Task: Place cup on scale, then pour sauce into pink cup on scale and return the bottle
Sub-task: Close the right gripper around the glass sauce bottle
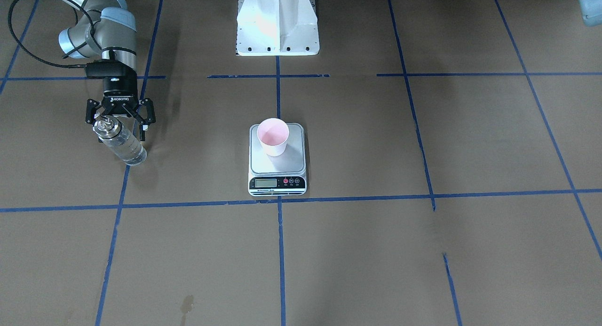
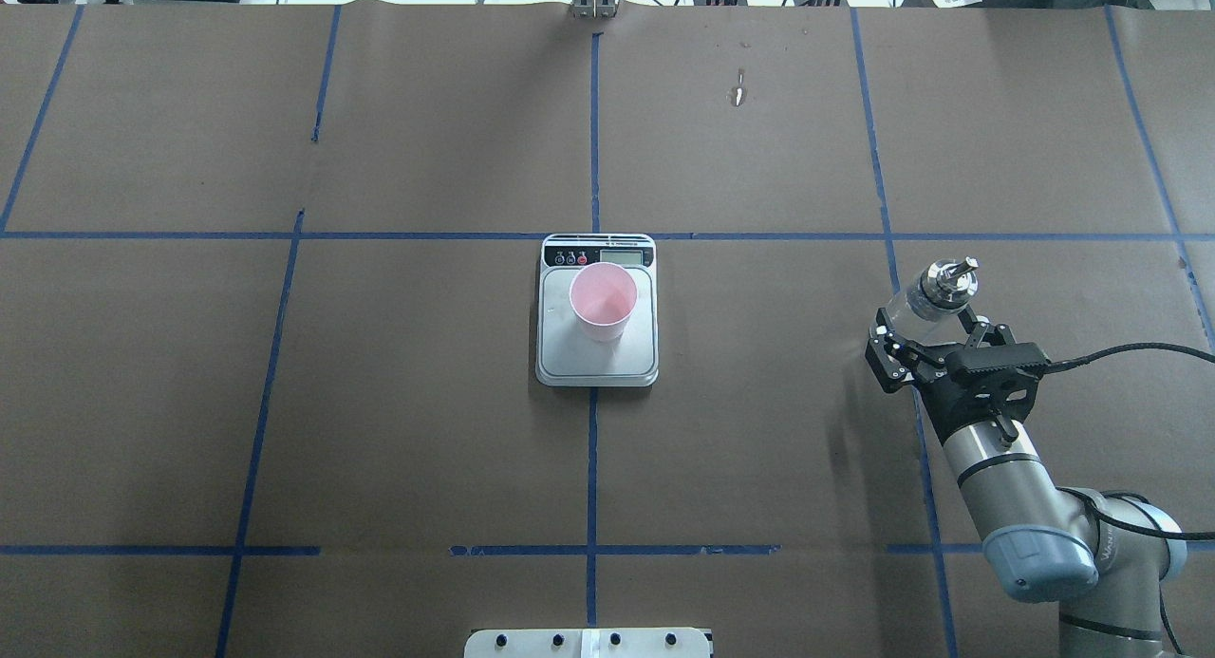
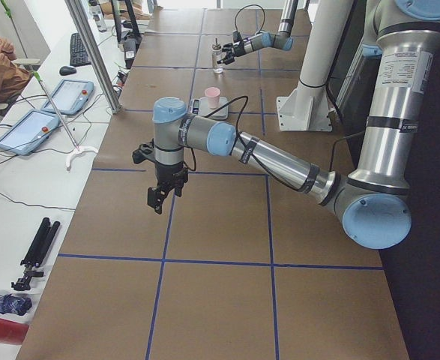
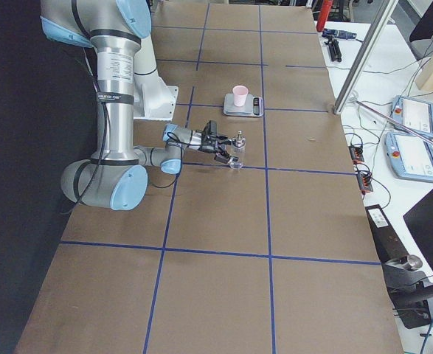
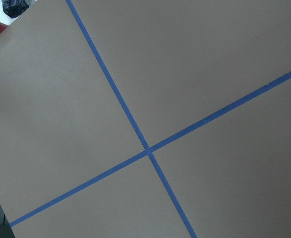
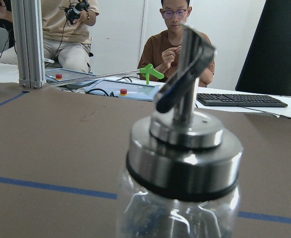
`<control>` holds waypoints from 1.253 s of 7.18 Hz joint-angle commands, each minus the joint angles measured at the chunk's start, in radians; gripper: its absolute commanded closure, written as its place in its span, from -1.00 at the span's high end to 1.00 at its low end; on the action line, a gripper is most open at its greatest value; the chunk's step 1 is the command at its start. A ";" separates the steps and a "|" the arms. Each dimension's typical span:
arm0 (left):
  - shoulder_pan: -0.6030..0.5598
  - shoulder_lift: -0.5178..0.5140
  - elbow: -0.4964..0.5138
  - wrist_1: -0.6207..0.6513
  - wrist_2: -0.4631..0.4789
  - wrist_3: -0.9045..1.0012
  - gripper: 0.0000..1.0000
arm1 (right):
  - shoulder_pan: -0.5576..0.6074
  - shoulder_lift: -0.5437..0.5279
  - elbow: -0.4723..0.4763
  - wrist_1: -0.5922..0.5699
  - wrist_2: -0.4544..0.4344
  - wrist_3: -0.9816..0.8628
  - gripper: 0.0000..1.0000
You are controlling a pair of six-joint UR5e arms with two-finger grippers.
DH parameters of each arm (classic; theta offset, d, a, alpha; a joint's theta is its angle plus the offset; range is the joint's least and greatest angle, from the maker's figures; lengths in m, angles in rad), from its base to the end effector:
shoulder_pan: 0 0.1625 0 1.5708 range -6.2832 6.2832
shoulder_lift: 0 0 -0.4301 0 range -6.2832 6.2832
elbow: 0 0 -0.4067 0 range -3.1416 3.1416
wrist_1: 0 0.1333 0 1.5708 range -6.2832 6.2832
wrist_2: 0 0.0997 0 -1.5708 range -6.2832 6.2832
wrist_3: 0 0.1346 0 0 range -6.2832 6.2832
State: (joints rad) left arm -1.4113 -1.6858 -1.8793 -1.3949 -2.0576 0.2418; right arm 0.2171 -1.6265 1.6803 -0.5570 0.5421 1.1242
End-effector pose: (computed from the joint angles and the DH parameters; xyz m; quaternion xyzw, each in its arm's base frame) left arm 0.0173 -0.5502 0.5135 0.1296 0.2340 0.2211 0.9378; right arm -0.4260 -0.3485 0.5162 0.5447 -0.2808 0.1629 0.7732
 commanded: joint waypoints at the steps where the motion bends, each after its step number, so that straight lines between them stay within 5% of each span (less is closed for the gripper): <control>1: 0.000 0.000 -0.003 0.001 0.002 0.001 1.00 | 0.002 0.001 -0.004 0.000 0.001 0.000 1.00; 9: -0.002 0.000 -0.009 0.004 0.004 -0.001 1.00 | 0.025 0.050 -0.053 0.000 0.004 0.002 0.87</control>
State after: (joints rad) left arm -1.4115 -1.6865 -1.8873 -1.3914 -2.0541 0.2408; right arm 0.2385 -1.5799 1.6294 -0.5568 0.5450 1.1252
